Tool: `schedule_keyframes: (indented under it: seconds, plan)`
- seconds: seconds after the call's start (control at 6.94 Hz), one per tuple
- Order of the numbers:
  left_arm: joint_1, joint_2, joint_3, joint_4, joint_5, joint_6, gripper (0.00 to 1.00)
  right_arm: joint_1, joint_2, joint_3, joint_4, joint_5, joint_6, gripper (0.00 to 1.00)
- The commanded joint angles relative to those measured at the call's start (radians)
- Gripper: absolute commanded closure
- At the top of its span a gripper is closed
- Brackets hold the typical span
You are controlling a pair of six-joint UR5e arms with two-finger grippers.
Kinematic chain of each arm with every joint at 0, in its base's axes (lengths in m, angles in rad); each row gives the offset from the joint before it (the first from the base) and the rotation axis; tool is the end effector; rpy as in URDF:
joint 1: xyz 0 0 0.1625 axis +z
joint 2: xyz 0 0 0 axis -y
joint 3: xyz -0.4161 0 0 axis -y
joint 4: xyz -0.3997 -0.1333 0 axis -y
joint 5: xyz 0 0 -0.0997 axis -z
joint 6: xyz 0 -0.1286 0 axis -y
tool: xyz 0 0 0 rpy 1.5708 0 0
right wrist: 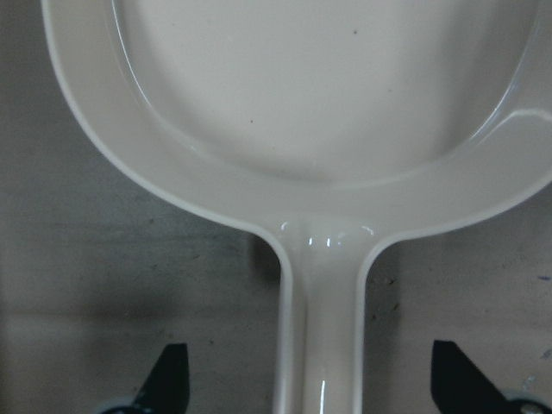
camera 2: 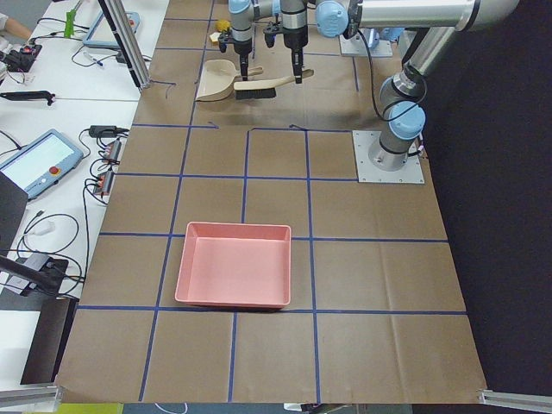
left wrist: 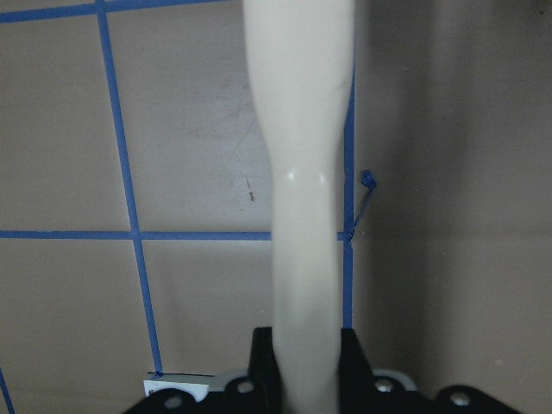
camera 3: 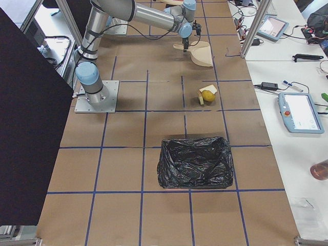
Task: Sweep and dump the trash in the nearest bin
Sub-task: 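Grasp the cream dustpan handle with the right gripper, then carry the dustpan past the trash, setting it down farther along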
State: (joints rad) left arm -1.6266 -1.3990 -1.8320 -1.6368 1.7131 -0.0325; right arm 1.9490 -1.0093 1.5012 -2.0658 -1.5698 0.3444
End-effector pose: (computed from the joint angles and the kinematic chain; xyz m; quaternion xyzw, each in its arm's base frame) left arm -0.1375 -0.3987 0.3956 0.0171 0.9943 0.0742 0.0742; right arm 0.3729 -0.5771 0.1976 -0.0169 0.9999 -0.0013 0.0010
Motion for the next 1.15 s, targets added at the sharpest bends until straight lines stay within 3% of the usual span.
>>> schedule_keyframes:
  seconds: [0.0, 0.14, 0.86, 1.01]
  plan:
    - [-0.007, 0.0, -0.001, -0.002, -0.007, -0.001, 1.0, -0.002, 0.001, -0.003, -0.004, -0.004, 0.001, 0.18]
    - [-0.009, 0.0, -0.001, -0.002, -0.009, -0.001, 1.0, -0.001, 0.001, -0.003, -0.005, -0.004, 0.002, 0.24]
    - [-0.007, 0.011, -0.016, 0.0, -0.032, 0.0, 1.0, -0.004, 0.001, -0.006, -0.004, -0.006, 0.002, 0.92]
    - [-0.007, 0.011, -0.016, 0.0, -0.03, 0.0, 1.0, -0.007, -0.002, -0.012, -0.004, -0.006, 0.002, 0.95]
